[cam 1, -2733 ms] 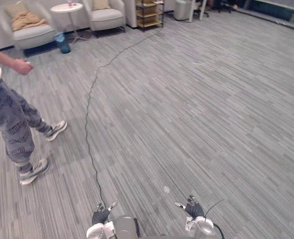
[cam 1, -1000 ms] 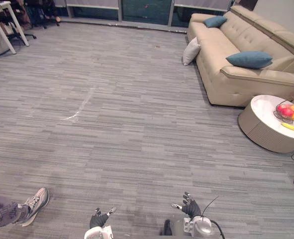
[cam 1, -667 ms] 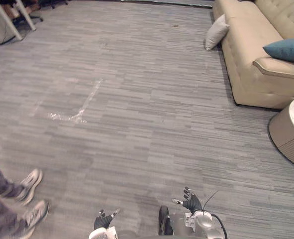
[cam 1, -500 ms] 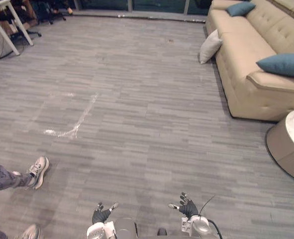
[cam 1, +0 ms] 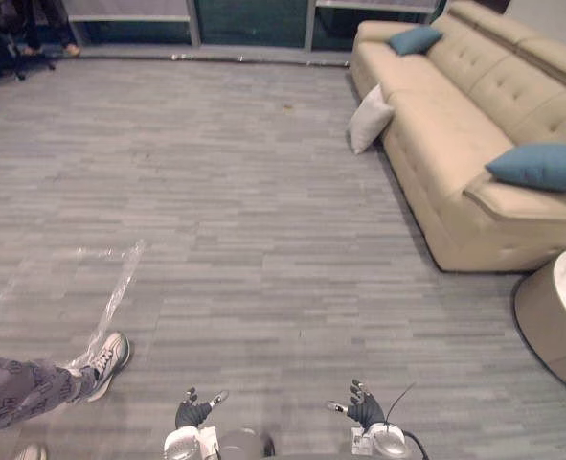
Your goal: Pick up cushions and gather them together orderly.
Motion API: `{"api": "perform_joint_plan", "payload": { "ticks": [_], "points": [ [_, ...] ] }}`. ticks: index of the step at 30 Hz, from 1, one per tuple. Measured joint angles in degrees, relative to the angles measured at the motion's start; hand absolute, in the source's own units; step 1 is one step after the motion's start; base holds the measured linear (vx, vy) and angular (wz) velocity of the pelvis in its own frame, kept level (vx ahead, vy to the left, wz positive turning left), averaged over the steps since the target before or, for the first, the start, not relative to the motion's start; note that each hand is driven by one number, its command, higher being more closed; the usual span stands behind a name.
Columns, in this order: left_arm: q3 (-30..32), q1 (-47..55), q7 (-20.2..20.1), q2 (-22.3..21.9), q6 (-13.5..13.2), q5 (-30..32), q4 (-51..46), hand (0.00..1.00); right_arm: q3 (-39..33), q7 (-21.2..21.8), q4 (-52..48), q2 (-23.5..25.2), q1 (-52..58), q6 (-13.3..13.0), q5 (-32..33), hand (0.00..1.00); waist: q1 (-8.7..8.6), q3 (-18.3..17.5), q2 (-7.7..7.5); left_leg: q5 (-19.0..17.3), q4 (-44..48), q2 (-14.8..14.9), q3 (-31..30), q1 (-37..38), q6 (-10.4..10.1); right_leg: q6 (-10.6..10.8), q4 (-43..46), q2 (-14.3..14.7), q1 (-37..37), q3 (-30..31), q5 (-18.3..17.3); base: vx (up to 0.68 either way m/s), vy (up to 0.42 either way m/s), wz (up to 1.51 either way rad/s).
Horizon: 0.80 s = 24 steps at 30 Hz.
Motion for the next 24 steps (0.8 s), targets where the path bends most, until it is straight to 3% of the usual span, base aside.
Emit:
{"api": "perform_joint_plan", "payload": {
  "ticks": [2, 3, 4, 5, 6, 7, 8, 9, 10, 11, 12, 14, 15, 17, 18, 19, 20, 21, 22, 23, 24],
  "points": [
    [-2.2, -0.9, 0.0, 0.1, 0.1, 0.2, 0.4, 0.00, -2.5, 0.0, 0.1, -0.9, -0.3, -0.1, 0.1, 0.00, -0.61, 0.2, -0.26, -1.3, -3.2, -0.2, -2.4, 4.0, -0.7, 0.2, -16.9, 1.3, -4.2, -2.8, 4.0, 0.70, 0.011, 0.72],
    [-3.1, -1.0, -0.1, 0.1, 0.0, 0.5, 0.3, 0.00, -3.0, -0.1, 0.6, -1.2, -0.7, 0.0, 0.4, 0.00, -1.51, 0.4, -1.00, -1.7, -6.3, -0.7, -4.3, 7.0, -1.1, 0.8, -29.4, 1.3, -5.9, -3.7, 9.7, 0.72, -0.061, 0.69],
    [-3.3, -1.0, -0.1, 0.2, 0.0, 0.6, 0.4, 0.00, -3.4, -0.1, 1.0, -1.3, -1.2, 0.1, 0.5, 0.00, -2.18, 0.5, -1.68, -2.4, -8.3, -1.2, -5.7, 9.3, -2.0, 1.3, -34.0, 1.1, -7.8, -4.0, 12.4, 0.89, -0.121, 0.84],
    [-3.3, -0.6, -0.1, 0.0, 0.1, 0.8, 0.5, 0.00, -4.3, -0.1, 0.9, -1.4, -1.2, 0.3, 0.5, 0.00, -3.04, 0.4, -1.92, -3.7, -9.7, -0.8, -7.1, 12.3, -2.7, -0.4, -35.3, 1.3, -9.8, -4.1, 13.6, 0.79, -0.142, 0.86],
    [-3.4, -0.2, -0.1, -0.2, 0.1, 0.9, 1.1, 0.00, -5.3, -0.2, 1.2, -1.3, -1.3, 0.4, 0.5, 0.00, -3.50, 0.4, -1.81, -4.2, -8.6, -0.2, -9.4, 13.7, -3.1, -3.7, -32.6, 1.8, -9.9, -3.3, 19.0, 0.67, -0.135, 0.74],
    [-3.3, -0.5, -0.2, -0.3, 0.0, 1.0, 1.2, 0.00, -5.6, -0.2, 1.6, -1.2, -1.2, 0.7, 0.5, 0.00, -3.73, 0.0, -1.72, -4.2, -7.2, 0.5, -10.5, 13.6, -3.1, -5.6, -31.7, 2.1, -10.0, -3.3, 21.4, 0.89, -0.222, 0.62],
    [-2.3, -0.8, -0.2, -1.4, -0.1, 1.0, 1.5, 0.00, -7.3, -0.1, 2.2, -1.7, -1.1, 1.0, 0.5, 0.00, -3.24, -1.4, 0.57, -4.0, 0.0, 3.5, -13.9, 11.4, -3.4, -8.6, -28.6, 4.0, -9.8, -4.7, 20.5, 0.87, -0.228, 0.33],
    [-1.4, -0.8, -0.2, -1.7, -0.1, 1.0, 1.6, 0.00, -7.5, -0.2, 2.1, -1.9, -1.2, 0.9, 0.5, 0.00, -2.88, -1.4, 1.26, -2.7, 7.1, 4.3, -14.8, 8.6, -5.5, -9.2, -27.7, 5.2, -8.8, -5.7, 18.6, 1.02, -0.290, 0.14],
    [0.5, -0.9, -0.2, -2.7, -0.2, 1.0, 1.3, 0.00, -7.1, -0.2, 1.8, -2.4, -1.3, 0.9, 0.6, 0.00, -2.77, -1.1, 2.15, 1.6, 17.6, 4.3, -15.1, 4.3, -9.0, -9.5, -27.6, 6.5, -6.9, -5.5, 16.0, 0.49, -0.143, -0.11],
    [1.6, -0.9, -0.2, -3.1, -0.1, 1.0, 1.2, 0.00, -6.9, -0.2, 1.6, -2.6, -1.3, 0.9, 0.6, 0.00, -2.70, -0.7, 2.72, 5.3, 23.3, 4.3, -14.9, 2.0, -11.0, -9.5, -28.1, 7.2, -5.4, -5.1, 15.1, 0.79, -0.172, -0.42],
    [3.5, -1.1, 0.0, -3.5, -0.1, 1.0, 0.5, 0.00, -7.0, -0.3, 0.9, -3.2, -1.7, 1.4, 0.6, 0.00, -2.04, 0.9, 4.42, 9.5, 40.9, 6.3, -11.6, -5.0, -12.4, -10.4, -30.9, 9.5, 1.2, -3.1, 12.6, 0.61, -0.075, -0.49],
    [3.4, -0.9, 0.0, -2.7, -0.3, 1.0, -0.5, 0.00, -7.0, -0.3, 1.7, -2.4, -2.0, 1.7, 0.7, 0.00, -1.11, 2.4, 3.98, 3.8, 50.5, 8.3, -7.3, -10.7, -7.8, -11.3, -34.3, 10.4, 9.7, -1.1, 10.9, 0.85, -0.088, -0.52],
    [3.3, -0.3, 0.0, -1.9, -0.3, 0.9, -2.3, 0.00, -7.0, -0.3, 2.4, -1.3, -1.9, 2.0, 1.1, 0.00, -0.09, 2.4, 2.39, 0.7, 49.9, 8.1, -4.5, -15.8, -6.0, -11.5, -37.5, 9.7, 16.0, 1.2, 9.7, 0.91, -0.076, -0.60],
    [2.1, 0.4, 0.1, -1.5, -0.6, 0.7, -3.7, 0.00, -7.0, -0.4, 2.4, -0.5, -1.8, 1.9, 2.2, 0.00, 1.03, 2.0, 1.36, -1.9, 43.5, 7.8, -2.3, -21.9, -5.2, -10.4, -41.2, 8.5, 20.4, 2.9, 8.5, 0.62, -0.008, -0.60],
    [1.3, 0.4, 0.1, -1.5, -0.8, 0.6, -3.9, 0.00, -7.0, -0.4, 2.3, -0.5, -2.2, 1.9, 2.3, 0.00, 1.41, 1.8, 1.95, -2.1, 34.9, 6.9, -1.8, -26.0, -5.1, -9.5, -43.0, 7.8, 23.0, 4.3, 7.2, 0.61, 0.105, -0.53],
    [1.3, 0.4, 0.1, -1.7, -1.2, 0.1, -4.0, 0.00, -7.0, -0.7, 2.4, -0.5, -2.1, 2.0, 2.3, 0.00, 1.66, 1.9, 2.87, -0.3, 24.1, 5.7, -2.6, -29.3, -4.8, -9.0, -43.5, 6.9, 25.3, 5.8, 5.0, 0.74, 0.149, -0.46],
    [1.5, 0.6, 0.1, -2.1, -1.3, -0.3, -4.2, 0.00, -7.0, -0.8, 2.4, -0.5, -2.1, 2.0, 2.3, 0.00, 1.78, 1.9, 3.08, 1.3, 19.6, 5.2, -2.5, -29.9, -5.2, -8.7, -43.5, 6.5, 26.1, 6.2, 4.2, 0.63, 0.204, -0.53],
    [1.1, 1.7, 0.2, -2.4, -1.7, -1.4, -4.7, 0.00, -6.6, -1.2, 3.0, -0.6, -2.1, 2.0, 2.3, 0.00, 2.49, 1.3, 3.96, 6.5, 6.2, 4.9, -3.7, -30.8, -8.9, -7.9, -43.6, 5.8, 27.3, 8.3, 1.6, 0.65, 0.281, -0.80],
    [1.0, 2.1, 0.2, -3.0, -2.5, -3.0, -5.3, 0.00, -5.7, -1.4, 4.2, -0.9, -2.4, 2.0, 2.3, 0.00, 3.93, 0.9, 4.82, 11.1, 4.7, 5.6, -3.9, -32.7, -10.4, -7.2, -44.0, 5.5, 29.2, 10.6, -0.7, 0.66, 0.316, -0.88],
    [1.1, 2.0, 0.1, -3.0, -2.8, -3.6, -5.3, 0.00, -5.2, -1.4, 5.0, -0.9, -2.4, 2.0, 2.3, 0.00, 4.40, 0.6, 4.31, 14.2, 6.4, 5.2, -3.5, -32.6, -9.0, -7.2, -44.0, 4.7, 30.3, 11.5, -1.5, 0.72, 0.343, -0.80],
    [1.5, 2.3, 0.1, -2.5, -2.8, -3.5, -5.3, 0.00, -5.0, -1.4, 5.9, 0.2, -1.9, 2.1, 2.2, 0.00, 4.62, -1.1, 2.65, 16.6, 8.5, 4.0, -1.9, -32.4, -6.3, -7.7, -41.6, 2.3, 30.6, 12.9, -2.1, 0.78, 0.324, -0.60]
  ]
}}
